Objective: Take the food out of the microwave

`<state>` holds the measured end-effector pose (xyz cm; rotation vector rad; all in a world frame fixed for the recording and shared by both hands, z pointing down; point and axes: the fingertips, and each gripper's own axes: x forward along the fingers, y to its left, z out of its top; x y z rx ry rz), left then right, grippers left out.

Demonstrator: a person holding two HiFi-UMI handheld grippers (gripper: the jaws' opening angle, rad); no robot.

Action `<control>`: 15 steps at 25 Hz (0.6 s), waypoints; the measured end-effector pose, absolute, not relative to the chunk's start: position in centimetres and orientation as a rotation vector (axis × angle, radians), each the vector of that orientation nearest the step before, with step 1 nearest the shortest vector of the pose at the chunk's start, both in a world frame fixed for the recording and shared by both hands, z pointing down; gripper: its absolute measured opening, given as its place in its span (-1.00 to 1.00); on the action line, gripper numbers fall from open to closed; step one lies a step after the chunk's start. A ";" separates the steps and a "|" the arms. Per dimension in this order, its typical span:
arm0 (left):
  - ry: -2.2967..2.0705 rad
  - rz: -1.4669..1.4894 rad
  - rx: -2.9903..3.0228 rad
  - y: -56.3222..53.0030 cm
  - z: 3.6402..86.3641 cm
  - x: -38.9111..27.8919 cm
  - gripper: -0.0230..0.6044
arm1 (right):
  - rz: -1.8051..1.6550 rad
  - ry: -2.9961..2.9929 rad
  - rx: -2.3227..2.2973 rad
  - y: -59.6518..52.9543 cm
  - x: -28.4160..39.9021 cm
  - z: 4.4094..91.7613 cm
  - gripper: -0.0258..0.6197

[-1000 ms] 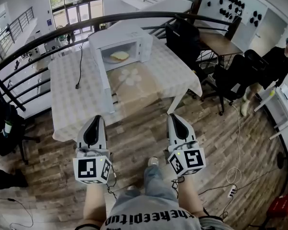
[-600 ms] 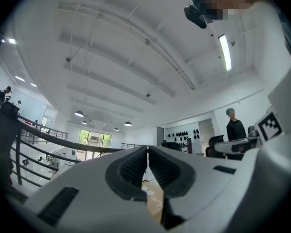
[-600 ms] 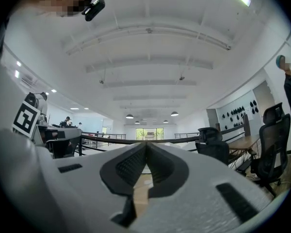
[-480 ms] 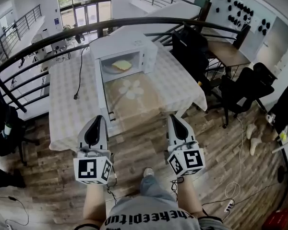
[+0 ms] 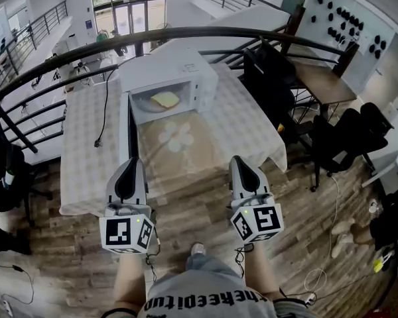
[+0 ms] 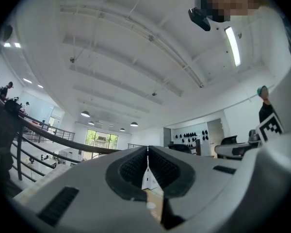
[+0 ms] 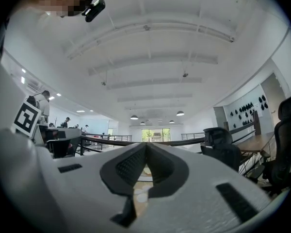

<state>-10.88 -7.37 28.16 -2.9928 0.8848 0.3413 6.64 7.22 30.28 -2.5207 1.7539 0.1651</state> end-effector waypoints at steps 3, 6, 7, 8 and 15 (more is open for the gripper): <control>0.927 0.344 -2.982 -8.0 28.0 -8.9 -0.89 | 0.169 1.773 -2.501 6.5 9.1 30.1 -0.91; 0.965 0.340 -2.971 -8.5 27.9 -7.2 -0.89 | 0.178 1.806 -2.474 5.8 11.0 29.8 -0.91; 0.981 0.347 -2.967 -8.5 27.8 -6.8 -0.89 | 0.182 1.820 -2.464 5.5 11.5 29.7 -0.91; 0.996 0.360 -2.967 -8.6 27.6 -6.5 -0.89 | 0.185 1.834 -2.456 5.3 12.0 29.8 -0.91; 0.993 0.353 -2.972 -8.9 27.9 -4.0 -0.89 | 0.157 1.896 -2.410 3.7 14.2 30.9 -0.91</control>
